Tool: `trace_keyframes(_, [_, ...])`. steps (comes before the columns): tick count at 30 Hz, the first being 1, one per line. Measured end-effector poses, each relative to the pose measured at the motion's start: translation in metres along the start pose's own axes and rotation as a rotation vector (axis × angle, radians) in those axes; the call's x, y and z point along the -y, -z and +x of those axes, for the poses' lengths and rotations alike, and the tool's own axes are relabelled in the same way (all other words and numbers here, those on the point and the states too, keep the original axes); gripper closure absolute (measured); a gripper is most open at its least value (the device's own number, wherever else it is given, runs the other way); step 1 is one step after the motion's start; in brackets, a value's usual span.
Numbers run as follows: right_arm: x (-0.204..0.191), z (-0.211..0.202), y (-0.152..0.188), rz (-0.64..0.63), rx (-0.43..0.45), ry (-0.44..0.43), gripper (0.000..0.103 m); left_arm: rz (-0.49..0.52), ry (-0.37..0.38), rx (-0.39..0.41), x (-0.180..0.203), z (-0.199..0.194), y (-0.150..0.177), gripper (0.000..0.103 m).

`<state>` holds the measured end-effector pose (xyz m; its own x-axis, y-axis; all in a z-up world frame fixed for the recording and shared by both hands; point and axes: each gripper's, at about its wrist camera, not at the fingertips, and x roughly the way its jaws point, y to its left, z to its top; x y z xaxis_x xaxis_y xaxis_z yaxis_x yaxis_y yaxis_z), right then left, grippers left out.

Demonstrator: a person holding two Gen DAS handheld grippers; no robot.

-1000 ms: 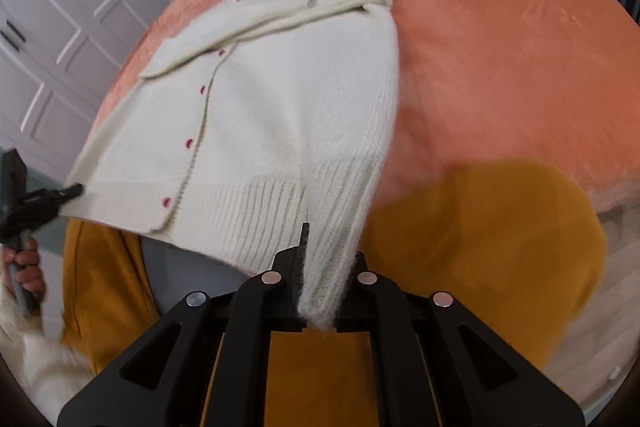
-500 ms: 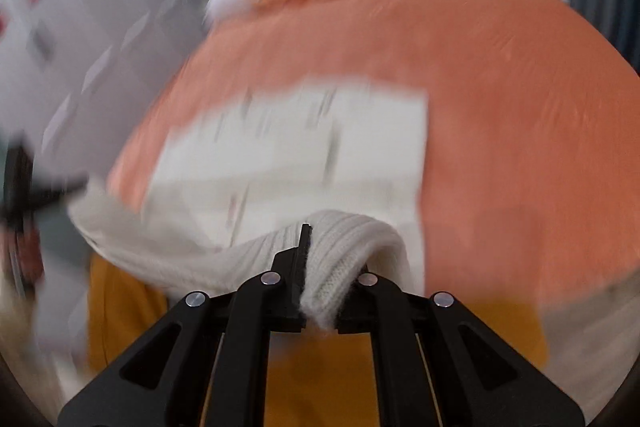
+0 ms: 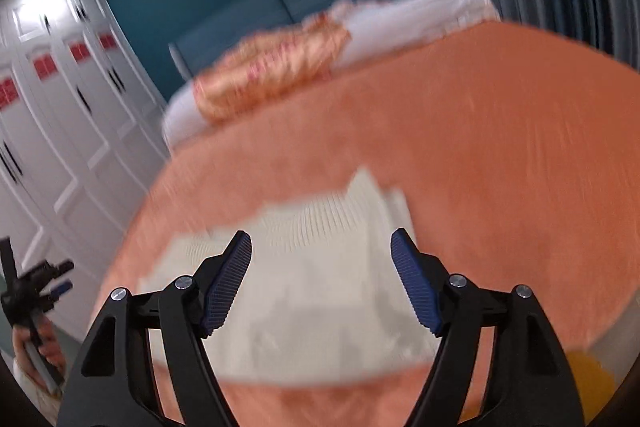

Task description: Fold small clothes

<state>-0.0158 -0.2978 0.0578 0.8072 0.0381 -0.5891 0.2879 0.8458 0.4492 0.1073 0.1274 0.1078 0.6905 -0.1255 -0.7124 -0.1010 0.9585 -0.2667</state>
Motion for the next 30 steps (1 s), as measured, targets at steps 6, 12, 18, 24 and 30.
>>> trace_keyframes(6, [0.041, 0.025, 0.019, 0.070, -0.102, 0.106, 0.034, 0.013, -0.021, -0.183, -0.012, 0.063, 0.034, 0.041])
trace_keyframes(12, [0.048, 0.046, 0.013, 0.048, -0.157, 0.139, 0.034, -0.012, 0.050, -0.298, -0.023, 0.108, 0.034, 0.075])
trace_keyframes(18, [0.021, 0.078, 0.014, -0.081, -0.259, 0.152, 0.096, -0.028, 0.071, -0.266, -0.033, 0.078, 0.034, 0.096])
trace_keyframes(24, [0.006, 0.027, 0.002, -0.085, -0.197, -0.058, 0.097, -0.036, 0.107, -0.257, -0.048, 0.032, 0.046, 0.097])
trace_keyframes(30, [0.044, 0.076, 0.036, -0.061, -0.356, 0.084, 0.096, -0.051, -0.021, -0.355, -0.058, 0.068, 0.081, 0.093])
